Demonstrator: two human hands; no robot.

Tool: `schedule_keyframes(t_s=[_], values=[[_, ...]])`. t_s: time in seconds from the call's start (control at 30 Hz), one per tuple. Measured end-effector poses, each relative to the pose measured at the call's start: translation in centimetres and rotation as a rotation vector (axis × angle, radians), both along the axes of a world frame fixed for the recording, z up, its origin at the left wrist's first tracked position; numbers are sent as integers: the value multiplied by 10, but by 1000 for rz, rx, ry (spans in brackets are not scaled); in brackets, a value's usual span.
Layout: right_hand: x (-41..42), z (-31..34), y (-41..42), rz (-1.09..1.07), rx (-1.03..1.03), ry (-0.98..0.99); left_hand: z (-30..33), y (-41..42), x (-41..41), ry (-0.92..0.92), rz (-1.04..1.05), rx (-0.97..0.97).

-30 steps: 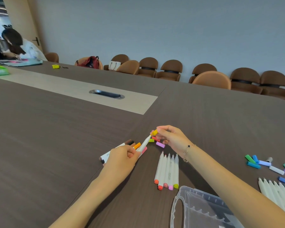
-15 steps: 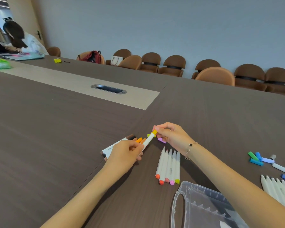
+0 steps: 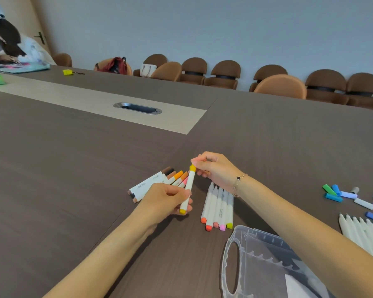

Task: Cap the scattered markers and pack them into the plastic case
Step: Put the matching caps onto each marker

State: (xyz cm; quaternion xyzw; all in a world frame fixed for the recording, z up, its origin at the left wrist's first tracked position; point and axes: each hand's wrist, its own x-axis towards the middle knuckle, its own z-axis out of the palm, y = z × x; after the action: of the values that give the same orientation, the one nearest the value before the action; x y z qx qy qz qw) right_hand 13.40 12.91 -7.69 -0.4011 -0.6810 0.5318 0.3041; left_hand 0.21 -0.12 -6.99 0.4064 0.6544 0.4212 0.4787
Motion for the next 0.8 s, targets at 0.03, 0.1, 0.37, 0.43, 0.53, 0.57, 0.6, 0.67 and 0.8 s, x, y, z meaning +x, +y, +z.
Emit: schedule_keyframes(t_s=[0.03,0.1,0.37,0.43,0.53,0.57,0.6,0.67,0.8], values=[[0,-1,-1,-1,6,5,-1,1,1,17,-1,0],[1,1,-2,5,44,-5,-2,1,5,92,8,29],[34,20,32,-288,293,-101,-13,8,6,924,39,200],[43,13,41,-330,320,-191,-16,12,4,999,37,240],[49,3,46,-273,381,-348,-20,13,9,996,-6,363],[48,2,46,-228,409,-401,-21,11,14,969,-49,405],[45,1,46,-178,433,-448,-22,10,20,947,-96,437],[35,1,42,-81,455,-512,-24,5,32,925,-178,444],[18,1,40,13,489,-580,-27,6,34,832,-200,404]])
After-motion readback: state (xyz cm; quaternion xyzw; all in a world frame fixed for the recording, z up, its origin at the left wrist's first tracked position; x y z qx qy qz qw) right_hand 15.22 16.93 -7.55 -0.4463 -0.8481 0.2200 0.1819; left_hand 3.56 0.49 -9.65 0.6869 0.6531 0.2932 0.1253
